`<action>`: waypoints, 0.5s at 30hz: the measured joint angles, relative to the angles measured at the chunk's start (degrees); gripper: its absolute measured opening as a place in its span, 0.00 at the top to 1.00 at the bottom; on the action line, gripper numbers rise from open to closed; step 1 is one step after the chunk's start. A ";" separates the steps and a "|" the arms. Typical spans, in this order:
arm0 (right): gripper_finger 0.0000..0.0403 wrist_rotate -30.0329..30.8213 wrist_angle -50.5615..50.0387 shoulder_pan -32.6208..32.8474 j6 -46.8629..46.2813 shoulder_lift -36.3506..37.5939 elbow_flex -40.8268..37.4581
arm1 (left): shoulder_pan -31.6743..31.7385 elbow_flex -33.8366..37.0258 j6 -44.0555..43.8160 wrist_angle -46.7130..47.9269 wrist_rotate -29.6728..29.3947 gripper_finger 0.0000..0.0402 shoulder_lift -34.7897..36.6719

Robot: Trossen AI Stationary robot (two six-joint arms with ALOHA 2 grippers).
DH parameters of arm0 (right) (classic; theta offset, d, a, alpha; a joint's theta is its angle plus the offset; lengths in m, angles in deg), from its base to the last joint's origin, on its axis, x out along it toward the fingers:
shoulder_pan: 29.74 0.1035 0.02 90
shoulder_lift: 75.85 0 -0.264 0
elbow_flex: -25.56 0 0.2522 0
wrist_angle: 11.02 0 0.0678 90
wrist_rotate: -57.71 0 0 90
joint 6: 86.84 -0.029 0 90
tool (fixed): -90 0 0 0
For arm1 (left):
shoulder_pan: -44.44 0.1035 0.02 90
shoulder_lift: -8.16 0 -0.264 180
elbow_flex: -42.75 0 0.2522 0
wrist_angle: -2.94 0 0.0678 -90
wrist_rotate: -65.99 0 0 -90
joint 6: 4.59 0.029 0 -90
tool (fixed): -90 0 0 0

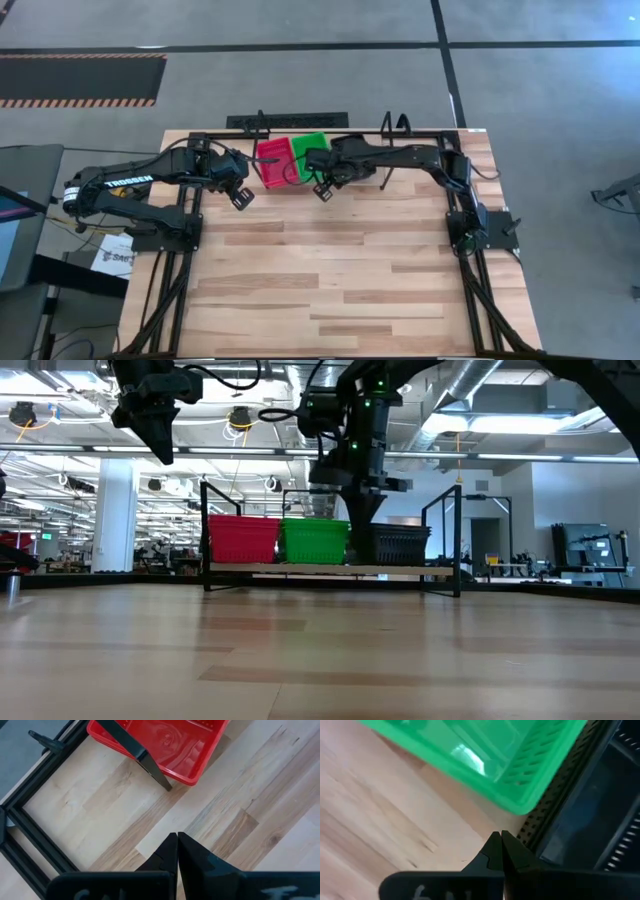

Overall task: Stack baskets on shelf by color
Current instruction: Adjust the stacked bins on the shelf

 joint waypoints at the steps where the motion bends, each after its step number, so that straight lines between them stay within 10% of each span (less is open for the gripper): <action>1: 1.00 0.02 -0.19 -0.39 0.62 0.02 0.00 | 0.00 0.00 0.00 0.02 0.01 1.00 0.01; 15: 1.00 -1.77 -0.66 -0.78 2.79 0.04 4.67 | 0.00 0.00 -0.66 0.02 -0.01 1.00 0.01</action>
